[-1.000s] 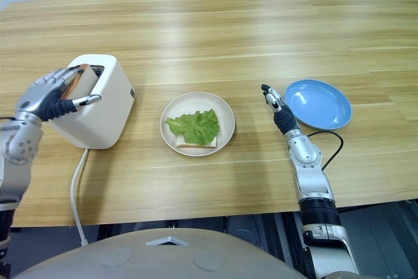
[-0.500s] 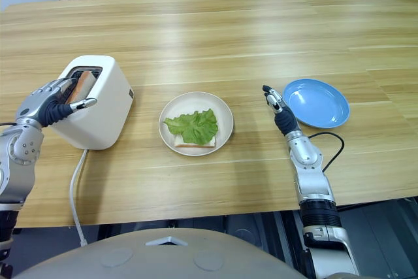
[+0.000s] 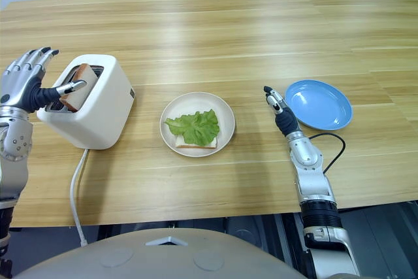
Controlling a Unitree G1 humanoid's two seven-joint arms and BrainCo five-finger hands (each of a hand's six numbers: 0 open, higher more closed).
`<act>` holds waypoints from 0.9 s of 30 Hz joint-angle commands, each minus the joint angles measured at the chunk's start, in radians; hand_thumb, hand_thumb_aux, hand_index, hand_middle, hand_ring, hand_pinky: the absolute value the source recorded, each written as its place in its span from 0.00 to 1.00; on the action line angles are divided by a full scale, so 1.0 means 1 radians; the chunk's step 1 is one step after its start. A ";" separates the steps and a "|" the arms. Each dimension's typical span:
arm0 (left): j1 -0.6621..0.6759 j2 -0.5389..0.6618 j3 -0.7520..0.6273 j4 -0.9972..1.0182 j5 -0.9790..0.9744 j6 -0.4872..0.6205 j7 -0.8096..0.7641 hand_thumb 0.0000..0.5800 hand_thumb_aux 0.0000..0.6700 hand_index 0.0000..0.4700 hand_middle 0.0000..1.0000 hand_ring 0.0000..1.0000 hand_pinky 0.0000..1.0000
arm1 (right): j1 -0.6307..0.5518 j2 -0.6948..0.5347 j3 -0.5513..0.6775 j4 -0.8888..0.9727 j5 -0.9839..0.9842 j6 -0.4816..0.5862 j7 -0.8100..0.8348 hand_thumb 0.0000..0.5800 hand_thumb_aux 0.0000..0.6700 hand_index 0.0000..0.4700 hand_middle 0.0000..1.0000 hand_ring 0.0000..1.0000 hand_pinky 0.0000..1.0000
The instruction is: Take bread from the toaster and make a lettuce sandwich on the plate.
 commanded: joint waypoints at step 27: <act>-0.014 -0.064 0.002 -0.061 -0.048 -0.026 0.107 1.00 1.00 0.98 1.00 1.00 1.00 | 0.022 -0.023 0.000 0.000 -0.024 -0.004 -0.013 0.00 0.00 0.00 0.00 0.00 0.00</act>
